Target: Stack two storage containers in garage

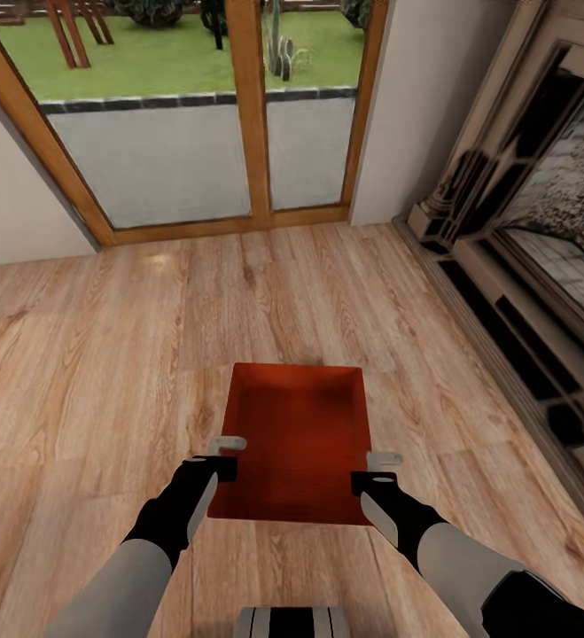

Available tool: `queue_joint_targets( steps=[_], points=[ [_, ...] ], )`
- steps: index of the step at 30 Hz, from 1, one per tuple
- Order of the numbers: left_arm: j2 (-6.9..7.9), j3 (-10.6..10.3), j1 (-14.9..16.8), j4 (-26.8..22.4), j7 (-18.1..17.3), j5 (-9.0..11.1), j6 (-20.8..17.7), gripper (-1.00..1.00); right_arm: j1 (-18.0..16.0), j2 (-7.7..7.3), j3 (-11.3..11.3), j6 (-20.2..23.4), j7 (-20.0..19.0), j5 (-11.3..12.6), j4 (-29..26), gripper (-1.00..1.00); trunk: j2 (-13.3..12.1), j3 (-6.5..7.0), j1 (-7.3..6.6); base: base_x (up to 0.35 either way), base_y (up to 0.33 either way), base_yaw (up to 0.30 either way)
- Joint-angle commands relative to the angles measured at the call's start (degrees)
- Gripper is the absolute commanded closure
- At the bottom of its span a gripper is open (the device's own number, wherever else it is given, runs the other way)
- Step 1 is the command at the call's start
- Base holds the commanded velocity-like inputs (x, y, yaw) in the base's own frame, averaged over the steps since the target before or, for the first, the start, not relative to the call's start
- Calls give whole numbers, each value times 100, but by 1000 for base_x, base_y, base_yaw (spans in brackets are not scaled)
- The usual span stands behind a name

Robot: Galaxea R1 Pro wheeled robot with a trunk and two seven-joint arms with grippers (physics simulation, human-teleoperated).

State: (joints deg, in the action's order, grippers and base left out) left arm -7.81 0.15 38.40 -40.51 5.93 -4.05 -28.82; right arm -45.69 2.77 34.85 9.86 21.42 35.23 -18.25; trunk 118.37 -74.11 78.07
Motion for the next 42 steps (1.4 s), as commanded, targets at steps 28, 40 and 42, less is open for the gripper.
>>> queue_joint_targets(
  steps=[28, 40, 42],
  points=[
    [25, -6, -7, 17, 23, -79, -62, 100, -10, -66, -23, 42, 29, -157, -39, 100, -1123, 500, -616, 0, 0, 0],
    [25, -6, -5, 13, 28, -79, -61, 100, -10, -66, -23, 42, 26, -157, -39, 100, -1604, 716, -880, 0, 0, 0],
    [25, -6, -4, 11, 25, -79, -62, 100, -10, -66, -23, 42, 23, -157, -39, 100, -1684, 752, -924, 0, 0, 0]
  ],
)
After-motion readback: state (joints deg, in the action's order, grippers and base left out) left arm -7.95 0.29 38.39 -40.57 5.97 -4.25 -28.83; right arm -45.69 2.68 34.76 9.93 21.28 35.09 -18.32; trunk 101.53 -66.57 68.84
